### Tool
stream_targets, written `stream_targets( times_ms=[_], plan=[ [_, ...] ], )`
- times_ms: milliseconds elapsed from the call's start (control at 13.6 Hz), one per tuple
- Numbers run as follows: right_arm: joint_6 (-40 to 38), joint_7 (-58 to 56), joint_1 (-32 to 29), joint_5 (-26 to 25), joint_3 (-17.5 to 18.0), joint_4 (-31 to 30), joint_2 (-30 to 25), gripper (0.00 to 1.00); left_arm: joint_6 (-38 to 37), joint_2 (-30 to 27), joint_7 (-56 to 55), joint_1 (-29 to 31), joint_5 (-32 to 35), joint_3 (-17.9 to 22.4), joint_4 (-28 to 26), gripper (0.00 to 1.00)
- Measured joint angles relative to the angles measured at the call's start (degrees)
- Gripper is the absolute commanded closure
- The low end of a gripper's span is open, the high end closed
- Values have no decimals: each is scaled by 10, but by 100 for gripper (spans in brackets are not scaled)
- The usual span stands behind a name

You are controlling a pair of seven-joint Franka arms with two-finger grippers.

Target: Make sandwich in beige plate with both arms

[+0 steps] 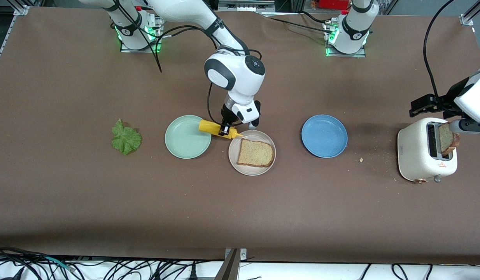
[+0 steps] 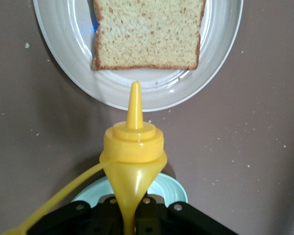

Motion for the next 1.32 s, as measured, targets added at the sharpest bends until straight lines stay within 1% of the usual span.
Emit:
stream_targets(
  times_ms=[220,294,514,661,882,1028,1175,1322],
  plan=[
    [-8,-4,-4,4,-14,12,-5,100,0,0,0,0,0,0,0,0],
    [-8,-18,-14,21,-19,18,-14,100,0,0,0,0,0,0,0,0],
    [-11,-110,-63,125,-24,25,-58,100,2,1,0,1,5,0,0,0],
    [-19,-161,-99,196,-27,24,-84,100,13,5,9,7,34,1,-1,0],
    [-18,-196,-139,272,-35,14,-104,100,22,13,41,25,38,1,-3,0],
    [-13,-233,-153,328,-44,9,-110,100,23,17,55,38,38,1,-3,0],
    [2,-316,-177,422,-52,-10,-119,100,25,21,59,45,38,1,-3,0],
    [24,-415,-204,515,-63,-50,-136,100,26,25,74,54,38,1,-4,0]
  ],
)
